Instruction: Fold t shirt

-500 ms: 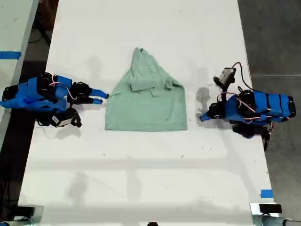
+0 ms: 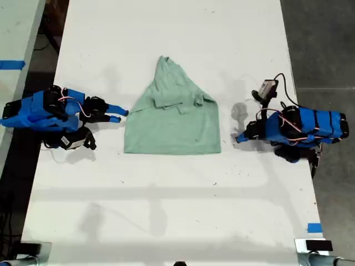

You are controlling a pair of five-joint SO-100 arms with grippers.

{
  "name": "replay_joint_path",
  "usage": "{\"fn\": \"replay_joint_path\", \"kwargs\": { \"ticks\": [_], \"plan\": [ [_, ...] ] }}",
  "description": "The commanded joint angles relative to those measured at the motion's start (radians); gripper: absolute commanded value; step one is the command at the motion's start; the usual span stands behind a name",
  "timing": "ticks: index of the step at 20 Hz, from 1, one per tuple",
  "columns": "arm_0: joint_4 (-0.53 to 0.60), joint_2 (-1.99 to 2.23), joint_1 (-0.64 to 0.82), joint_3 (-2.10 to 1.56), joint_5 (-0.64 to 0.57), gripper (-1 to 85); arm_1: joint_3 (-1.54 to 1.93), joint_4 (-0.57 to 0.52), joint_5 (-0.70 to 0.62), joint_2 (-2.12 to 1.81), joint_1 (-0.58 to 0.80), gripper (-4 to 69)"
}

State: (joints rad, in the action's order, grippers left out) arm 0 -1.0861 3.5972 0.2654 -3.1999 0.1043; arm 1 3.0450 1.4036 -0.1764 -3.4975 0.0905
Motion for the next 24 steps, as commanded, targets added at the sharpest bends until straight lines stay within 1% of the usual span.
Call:
{"fn": "replay_joint_path", "kwargs": {
  "ticks": [1, 8, 11, 13, 14, 16, 17, 18, 20, 21, 22, 24],
  "plan": [
    [0.017, 0.008, 0.005, -0.009, -0.011, 17.3, 0.04, -0.015, 0.02, -0.008, -0.009, 0.0],
    [0.017, 0.008, 0.005, -0.009, -0.011, 17.3, 0.04, -0.015, 0.014, -0.008, -0.008, 0.0],
    [0.017, 0.008, 0.005, -0.009, -0.011, 17.3, 0.04, -0.015, -0.075, -0.008, 0.0, -0.2],
    [0.017, 0.008, 0.005, -0.009, -0.011, 17.3, 0.04, -0.015, -0.086, -0.009, 0.014, -0.1],
    [0.017, 0.008, 0.005, -0.009, -0.011, 17.3, 0.025, -0.009, -0.12, -0.012, 0.006, 0.0],
    [0.017, 0.008, 0.005, -0.009, -0.011, 17.3, -0.084, 0.012, -0.118, 0.011, 0.011, 0.5],
    [0.017, 0.008, 0.005, -0.009, -0.011, 17.3, -0.137, 0.02, -0.1, 0.086, 0.043, 1.1],
    [0.017, 0.008, 0.005, -0.009, -0.011, 17.3, -0.209, 0.005, -0.101, 0.236, 0.075, 3.4],
    [0.017, 0.008, 0.005, -0.009, -0.011, 17.3, -0.437, -0.023, -0.123, 0.621, 0.118, 6.1],
    [0.017, 0.008, 0.005, -0.009, -0.011, 17.3, -0.554, -0.035, -0.13, 0.784, 0.127, 9.2],
    [0.017, 0.008, 0.005, -0.009, -0.011, 17.3, -0.647, -0.06, -0.137, 0.919, 0.13, 12.0],
    [0.017, 0.008, 0.005, -0.009, -0.011, 17.3, -0.761, -0.127, -0.146, 1.115, 0.144, 13.0]
  ]
}}
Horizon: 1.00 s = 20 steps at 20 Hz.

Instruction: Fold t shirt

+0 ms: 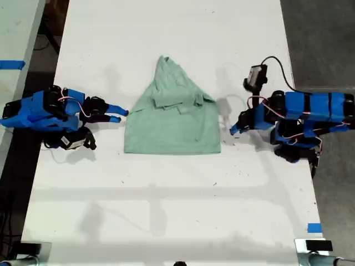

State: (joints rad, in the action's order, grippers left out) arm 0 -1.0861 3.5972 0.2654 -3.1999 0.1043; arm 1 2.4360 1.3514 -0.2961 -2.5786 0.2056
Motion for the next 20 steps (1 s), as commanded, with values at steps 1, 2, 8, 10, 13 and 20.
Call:
{"fn": "replay_joint_path", "kwargs": {
  "ticks": [1, 2, 8, 10, 13, 20],
  "plan": [
    [0.017, 0.008, 0.005, -0.009, -0.011, 17.3, -0.173, -0.117, -0.035, 0.264, 0.044, 13.1],
    [0.017, 0.008, 0.005, -0.009, -0.011, 17.3, -0.183, -0.15, -0.037, 0.313, 0.061, 13.2],
    [0.017, 0.008, 0.005, -0.009, -0.011, 17.3, -0.179, -0.318, -0.06, 0.459, 0.121, 14.0],
    [0.017, 0.008, 0.005, -0.009, -0.011, 17.3, -0.259, -0.324, -0.075, 0.571, 0.126, 14.4],
    [0.017, 0.008, 0.005, -0.009, -0.011, 17.3, -0.397, -0.321, -0.101, 0.799, 0.124, 14.7],
    [0.017, 0.008, 0.005, -0.009, -0.011, 17.3, -0.574, -0.052, -0.032, 0.864, 0.137, 0.3]
  ]
}}
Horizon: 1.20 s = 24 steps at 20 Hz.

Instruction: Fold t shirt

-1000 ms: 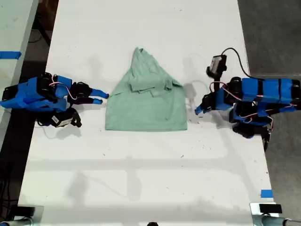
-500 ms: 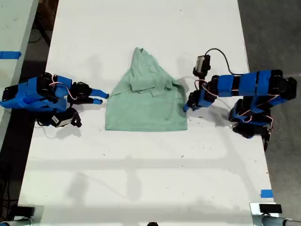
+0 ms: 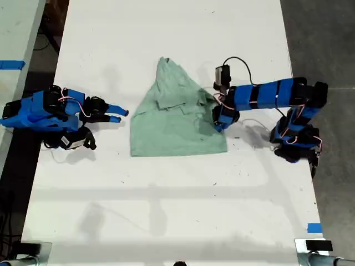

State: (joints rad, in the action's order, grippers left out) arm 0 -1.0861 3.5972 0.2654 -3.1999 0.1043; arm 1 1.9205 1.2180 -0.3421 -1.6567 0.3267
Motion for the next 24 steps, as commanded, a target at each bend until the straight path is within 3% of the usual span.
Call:
{"fn": "replay_joint_path", "kwargs": {
  "ticks": [1, 5, 11, 15, 16, 17, 18, 20, 23, 24],
  "plan": [
    [0.017, 0.008, 0.005, -0.009, -0.011, 17.3, -0.129, 0.132, -0.006, -0.077, 0.017, 0.3],
    [0.017, 0.008, 0.005, -0.009, -0.011, 17.3, -0.511, 0.255, -0.061, -0.023, -0.055, 0.3],
    [0.017, 0.008, 0.005, -0.009, -0.011, 17.3, -0.666, 0.107, -0.061, 0.172, -0.195, 0.3],
    [0.017, 0.008, 0.005, -0.009, -0.011, 17.3, -0.808, 0.069, -0.071, 0.382, -0.253, 0.3],
    [0.017, 0.008, 0.005, -0.009, -0.011, 17.3, -0.847, 0.075, -0.077, 0.423, -0.259, 2.8],
    [0.017, 0.008, 0.005, -0.009, -0.011, 17.3, -0.867, 0.08, -0.081, 0.439, -0.262, 9.3],
    [0.017, 0.008, 0.005, -0.009, -0.011, 17.3, -0.867, 0.084, -0.081, 0.433, -0.262, 21.5],
    [0.017, 0.008, 0.005, -0.009, -0.011, 17.3, -0.877, 0.12, -0.094, 0.374, -0.252, 31.1],
    [0.017, 0.008, 0.005, -0.009, -0.011, 17.3, -0.847, 0.19, -0.135, 0.181, -0.216, 30.6],
    [0.017, 0.008, 0.005, -0.009, -0.011, 17.3, -0.795, 0.212, -0.138, 0.074, -0.201, 20.3]
  ]
}}
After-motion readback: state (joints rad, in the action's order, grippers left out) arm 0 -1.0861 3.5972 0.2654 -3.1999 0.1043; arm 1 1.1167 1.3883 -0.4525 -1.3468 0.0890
